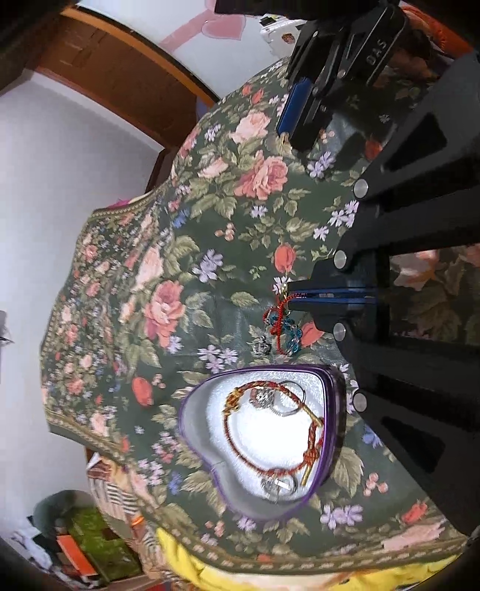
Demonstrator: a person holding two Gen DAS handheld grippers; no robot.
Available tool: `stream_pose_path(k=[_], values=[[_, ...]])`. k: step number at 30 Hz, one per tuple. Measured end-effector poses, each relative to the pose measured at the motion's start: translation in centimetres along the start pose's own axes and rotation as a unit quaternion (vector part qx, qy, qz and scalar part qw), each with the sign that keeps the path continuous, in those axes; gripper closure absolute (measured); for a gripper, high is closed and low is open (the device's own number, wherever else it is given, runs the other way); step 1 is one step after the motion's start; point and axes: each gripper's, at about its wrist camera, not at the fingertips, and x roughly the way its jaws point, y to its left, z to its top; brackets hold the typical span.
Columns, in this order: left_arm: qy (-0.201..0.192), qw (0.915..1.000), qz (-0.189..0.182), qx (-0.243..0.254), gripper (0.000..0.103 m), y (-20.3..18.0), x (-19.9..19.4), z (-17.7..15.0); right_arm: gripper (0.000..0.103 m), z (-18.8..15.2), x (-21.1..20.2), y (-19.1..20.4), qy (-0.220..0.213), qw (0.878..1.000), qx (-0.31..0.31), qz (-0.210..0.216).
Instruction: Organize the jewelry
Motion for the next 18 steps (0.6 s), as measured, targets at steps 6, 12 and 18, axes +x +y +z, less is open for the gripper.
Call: stream_pose_path(k=[6,12,18], values=[[-0.038,0.9992,0.003,0.014,0.103,-0.8,-3.3,0.4,0.08,0.4,-0.9,0.7,-0.011,1.0,-0.004,0.003],[-0.075,0.9969,-0.002,0.024,0.103,-0.9,-6.9,1.3,0.08,1.2,-2.0,1.8,-0.029,1.0,-0.009,0.009],[-0.106,0.9939,-0.004,0.028,0.103,-1.0,-9.7,2.1,0.08,2.2,-2.6,3.4,-0.046,0.999,-0.021,0.018]])
